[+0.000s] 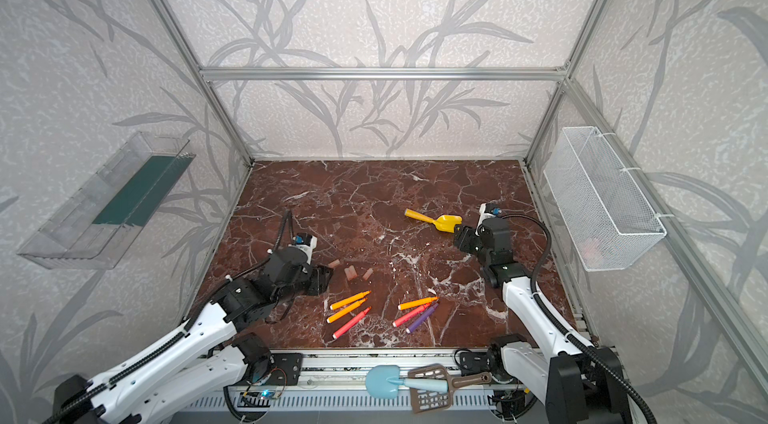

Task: Insert the pens into the pen caps
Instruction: 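Move the left gripper over the pens while the right gripper hovers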

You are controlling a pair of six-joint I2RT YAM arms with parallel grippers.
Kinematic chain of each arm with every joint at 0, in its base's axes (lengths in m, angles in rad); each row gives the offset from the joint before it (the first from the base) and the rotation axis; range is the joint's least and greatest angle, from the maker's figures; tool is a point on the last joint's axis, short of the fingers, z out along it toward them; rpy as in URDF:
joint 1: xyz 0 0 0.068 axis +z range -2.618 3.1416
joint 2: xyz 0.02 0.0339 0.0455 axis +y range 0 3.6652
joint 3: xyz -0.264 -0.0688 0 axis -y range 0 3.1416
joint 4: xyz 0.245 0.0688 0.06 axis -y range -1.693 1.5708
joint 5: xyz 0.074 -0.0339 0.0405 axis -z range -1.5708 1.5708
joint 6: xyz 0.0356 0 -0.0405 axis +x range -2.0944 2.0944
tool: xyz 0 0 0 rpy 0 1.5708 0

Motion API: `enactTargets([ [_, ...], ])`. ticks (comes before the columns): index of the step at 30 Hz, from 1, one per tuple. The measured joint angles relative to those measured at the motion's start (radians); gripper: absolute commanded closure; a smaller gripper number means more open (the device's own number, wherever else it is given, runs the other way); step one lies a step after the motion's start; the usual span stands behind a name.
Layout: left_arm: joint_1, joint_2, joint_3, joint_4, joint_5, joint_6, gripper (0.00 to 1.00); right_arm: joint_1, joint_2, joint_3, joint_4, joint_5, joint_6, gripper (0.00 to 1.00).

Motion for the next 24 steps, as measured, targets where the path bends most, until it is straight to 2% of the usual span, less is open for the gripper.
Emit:
enactTargets([
  [7,-0.282,0.126,0.016,-0.060,-0.079,-0.064,0.50,0.000,-0.003,-0.006,-0.003,0.079,-0.006,0.34],
  [11,-0.401,0.243,0.072,-0.105,-0.115,-0.107,0.55,0.000,0.005,-0.006,-0.002,0.107,-0.006,0.35],
  [17,-0.486,0.383,0.124,-0.121,-0.126,-0.138,0.55,0.000,0.046,-0.006,-0.001,0.127,-0.006,0.35],
  [24,-0.536,0.509,0.132,-0.133,-0.123,-0.169,0.57,0.000,0.076,-0.006,-0.001,0.129,-0.006,0.35],
])
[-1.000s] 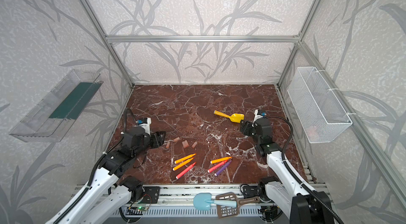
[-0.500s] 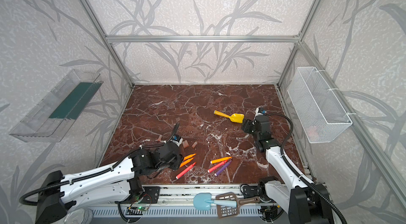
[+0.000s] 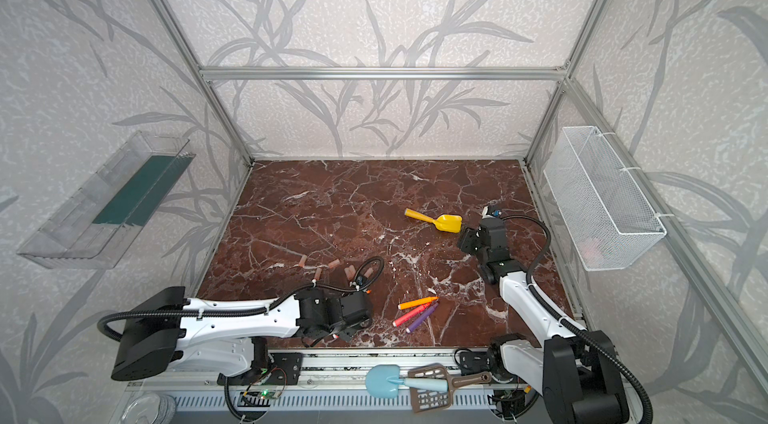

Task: Insert the pens into the pen caps
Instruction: 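Move the left gripper over the pens while the right gripper hovers, then lower the left gripper and grasp the pink highlighter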

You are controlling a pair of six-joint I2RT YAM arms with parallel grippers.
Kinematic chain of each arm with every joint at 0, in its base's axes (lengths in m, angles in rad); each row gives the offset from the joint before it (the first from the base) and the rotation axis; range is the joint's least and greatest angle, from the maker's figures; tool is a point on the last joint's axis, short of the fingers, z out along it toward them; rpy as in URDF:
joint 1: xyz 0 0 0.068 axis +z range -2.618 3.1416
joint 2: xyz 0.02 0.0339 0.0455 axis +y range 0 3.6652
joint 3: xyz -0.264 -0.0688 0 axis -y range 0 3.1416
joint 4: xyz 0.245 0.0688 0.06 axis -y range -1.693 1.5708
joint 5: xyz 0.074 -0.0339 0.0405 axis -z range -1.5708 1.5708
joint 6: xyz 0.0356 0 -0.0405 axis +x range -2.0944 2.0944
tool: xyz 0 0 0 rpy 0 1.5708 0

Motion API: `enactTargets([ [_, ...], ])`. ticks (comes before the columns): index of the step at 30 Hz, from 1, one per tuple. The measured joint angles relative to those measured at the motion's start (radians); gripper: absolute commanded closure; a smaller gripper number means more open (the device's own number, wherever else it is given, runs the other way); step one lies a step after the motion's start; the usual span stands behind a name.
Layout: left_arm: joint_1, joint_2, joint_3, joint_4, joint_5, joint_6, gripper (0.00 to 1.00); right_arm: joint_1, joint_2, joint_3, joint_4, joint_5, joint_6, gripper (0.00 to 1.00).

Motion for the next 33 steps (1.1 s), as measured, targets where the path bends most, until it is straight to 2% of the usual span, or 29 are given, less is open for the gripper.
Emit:
enactTargets([
  [12,-0.048,0.026,0.000,-0.018,0.008,-0.033,0.56,0.000,0.000,0.000,-0.001,-0.001,0.000,0.36],
  [26,-0.051,0.061,0.000,-0.014,0.041,-0.062,0.54,0.000,-0.016,0.000,-0.008,-0.002,0.000,0.35],
  [33,-0.053,0.103,0.002,-0.013,0.051,-0.077,0.58,0.000,-0.026,0.000,-0.009,-0.002,0.000,0.36],
])
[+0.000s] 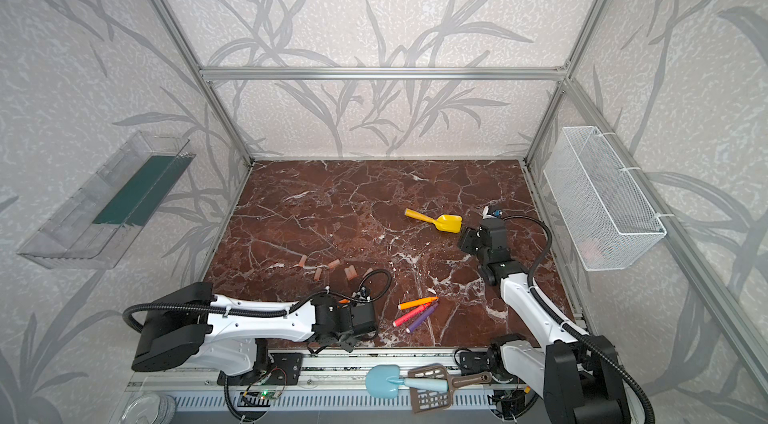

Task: Insert the pens into the pen caps
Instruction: 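Lower the left gripper and grasp the pink highlighter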

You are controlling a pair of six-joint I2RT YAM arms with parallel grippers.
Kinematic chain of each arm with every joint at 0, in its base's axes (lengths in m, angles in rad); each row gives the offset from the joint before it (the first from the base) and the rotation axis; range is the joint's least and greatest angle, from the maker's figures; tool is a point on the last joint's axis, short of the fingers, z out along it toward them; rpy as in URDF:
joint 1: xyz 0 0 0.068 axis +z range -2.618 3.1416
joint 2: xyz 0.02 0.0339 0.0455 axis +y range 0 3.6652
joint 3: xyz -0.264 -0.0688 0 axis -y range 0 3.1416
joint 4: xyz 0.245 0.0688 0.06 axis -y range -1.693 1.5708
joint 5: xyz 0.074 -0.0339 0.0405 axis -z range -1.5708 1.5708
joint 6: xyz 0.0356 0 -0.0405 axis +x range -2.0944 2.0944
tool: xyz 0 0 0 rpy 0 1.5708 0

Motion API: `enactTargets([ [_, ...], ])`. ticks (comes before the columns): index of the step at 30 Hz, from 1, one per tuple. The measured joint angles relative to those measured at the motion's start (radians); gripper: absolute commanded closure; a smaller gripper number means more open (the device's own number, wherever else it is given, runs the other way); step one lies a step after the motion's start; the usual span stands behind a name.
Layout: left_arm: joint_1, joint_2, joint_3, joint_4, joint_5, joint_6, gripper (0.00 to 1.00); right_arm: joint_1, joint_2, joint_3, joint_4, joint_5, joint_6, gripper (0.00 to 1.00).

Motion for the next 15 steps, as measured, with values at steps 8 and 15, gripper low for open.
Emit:
enactTargets([
  [8,-0.001,0.041,0.034,-0.007,-0.002,-0.016,0.69,0.000,-0.004,0.000,-0.002,-0.001,0.000,0.36],
  [15,-0.002,0.088,0.073,-0.014,-0.020,-0.021,0.79,0.000,-0.040,0.000,-0.014,-0.013,0.005,0.37],
])
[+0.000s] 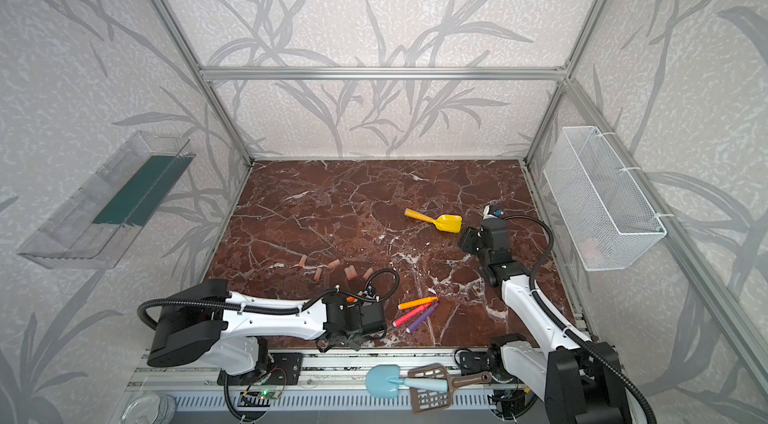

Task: Insert the pens into the pen caps
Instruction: 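Lower the left gripper and grasp the pink highlighter, then lift the pink highlighter upright while the right gripper approaches it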

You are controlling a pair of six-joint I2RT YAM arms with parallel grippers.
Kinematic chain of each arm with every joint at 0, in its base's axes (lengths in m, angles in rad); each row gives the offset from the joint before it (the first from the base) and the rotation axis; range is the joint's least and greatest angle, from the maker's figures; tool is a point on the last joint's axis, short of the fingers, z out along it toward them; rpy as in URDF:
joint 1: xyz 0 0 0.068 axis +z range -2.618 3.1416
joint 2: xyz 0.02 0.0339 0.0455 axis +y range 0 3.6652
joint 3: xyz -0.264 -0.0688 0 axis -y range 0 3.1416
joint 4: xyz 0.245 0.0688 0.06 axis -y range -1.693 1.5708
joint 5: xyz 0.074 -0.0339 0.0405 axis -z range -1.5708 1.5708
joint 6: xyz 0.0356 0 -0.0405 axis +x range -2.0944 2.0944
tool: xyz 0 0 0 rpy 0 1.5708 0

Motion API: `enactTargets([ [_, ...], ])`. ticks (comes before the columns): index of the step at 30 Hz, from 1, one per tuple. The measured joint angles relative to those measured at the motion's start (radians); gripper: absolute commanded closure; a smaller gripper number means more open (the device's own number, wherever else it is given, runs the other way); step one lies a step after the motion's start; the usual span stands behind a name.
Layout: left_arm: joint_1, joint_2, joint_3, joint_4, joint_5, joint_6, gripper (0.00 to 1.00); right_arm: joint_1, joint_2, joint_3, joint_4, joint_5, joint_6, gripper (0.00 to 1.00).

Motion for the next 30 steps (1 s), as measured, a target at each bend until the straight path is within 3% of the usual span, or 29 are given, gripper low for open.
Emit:
enactTargets([
  [9,0.032,-0.003,0.072,-0.073,-0.035,0.033,0.90,0.000,-0.142,-0.027,-0.008,-0.063,0.027,0.38],
  [12,0.067,-0.058,0.154,-0.099,-0.042,0.072,0.94,0.000,-0.209,-0.053,-0.007,-0.096,0.053,0.38],
  [13,0.082,-0.083,0.189,-0.101,-0.043,0.085,1.00,0.000,-0.235,-0.066,-0.007,-0.109,0.064,0.38],
  [16,0.141,-0.173,0.266,-0.061,-0.049,0.128,1.00,0.000,-0.312,-0.100,-0.008,-0.151,0.098,0.38],
  [23,0.262,-0.321,0.229,0.236,-0.095,0.233,1.00,0.000,-0.473,-0.132,-0.006,-0.250,0.179,0.38],
  [30,0.282,-0.296,-0.110,0.758,-0.068,0.478,1.00,0.049,-0.480,-0.166,0.070,-0.323,0.248,0.38],
])
